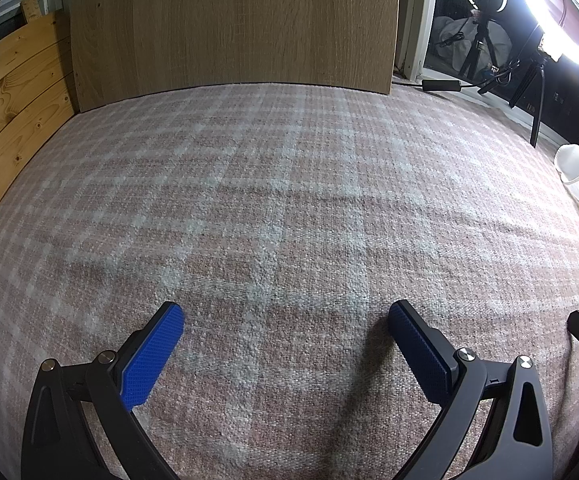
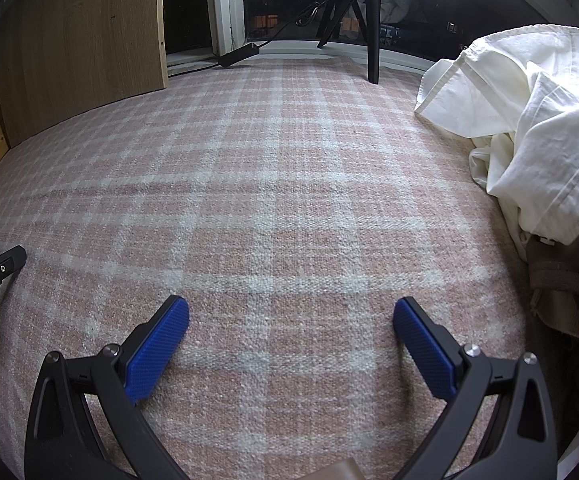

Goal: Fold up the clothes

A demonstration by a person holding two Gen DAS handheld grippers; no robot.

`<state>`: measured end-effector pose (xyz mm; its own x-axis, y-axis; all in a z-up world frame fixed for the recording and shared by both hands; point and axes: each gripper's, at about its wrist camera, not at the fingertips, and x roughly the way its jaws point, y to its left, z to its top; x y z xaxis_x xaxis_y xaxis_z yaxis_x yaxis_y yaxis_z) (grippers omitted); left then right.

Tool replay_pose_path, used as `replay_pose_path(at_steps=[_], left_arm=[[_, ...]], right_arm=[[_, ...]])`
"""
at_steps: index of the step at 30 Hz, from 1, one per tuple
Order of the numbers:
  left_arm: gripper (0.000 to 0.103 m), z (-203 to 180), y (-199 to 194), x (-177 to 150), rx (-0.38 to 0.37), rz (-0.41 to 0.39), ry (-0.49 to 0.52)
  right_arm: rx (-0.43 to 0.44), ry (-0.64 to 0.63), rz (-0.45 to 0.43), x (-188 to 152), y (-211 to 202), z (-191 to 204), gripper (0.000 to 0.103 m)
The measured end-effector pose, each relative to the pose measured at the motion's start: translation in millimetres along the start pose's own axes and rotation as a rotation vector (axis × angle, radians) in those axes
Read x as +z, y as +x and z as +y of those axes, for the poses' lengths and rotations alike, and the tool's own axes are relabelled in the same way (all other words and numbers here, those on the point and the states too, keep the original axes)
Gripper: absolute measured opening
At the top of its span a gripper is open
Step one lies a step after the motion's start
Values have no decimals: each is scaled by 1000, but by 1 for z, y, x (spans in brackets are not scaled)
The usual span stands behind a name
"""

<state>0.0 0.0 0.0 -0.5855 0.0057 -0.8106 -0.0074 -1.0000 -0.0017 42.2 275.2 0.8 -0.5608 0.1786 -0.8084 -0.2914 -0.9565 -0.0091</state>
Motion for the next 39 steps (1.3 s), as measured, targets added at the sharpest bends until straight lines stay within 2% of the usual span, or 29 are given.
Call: replay_pose_path(at_steps=[11, 23, 27, 33, 39], left_arm=[[103, 0, 0, 0, 1, 0, 1], [102, 2, -2, 4, -4, 24, 34], [101, -4, -16, 17, -9, -10, 62], [100, -7, -56, 32, -43, -67, 97], [100, 7, -106, 39, -59, -104, 127]], right_arm=[[0, 0, 0, -3, -10, 7, 103], [-26, -8, 23, 0, -1, 3, 103], [-61, -41, -4, -6, -33, 10, 103], [-9, 33, -6, -5, -78, 9, 103], [7, 94, -58, 3, -130, 2, 103]])
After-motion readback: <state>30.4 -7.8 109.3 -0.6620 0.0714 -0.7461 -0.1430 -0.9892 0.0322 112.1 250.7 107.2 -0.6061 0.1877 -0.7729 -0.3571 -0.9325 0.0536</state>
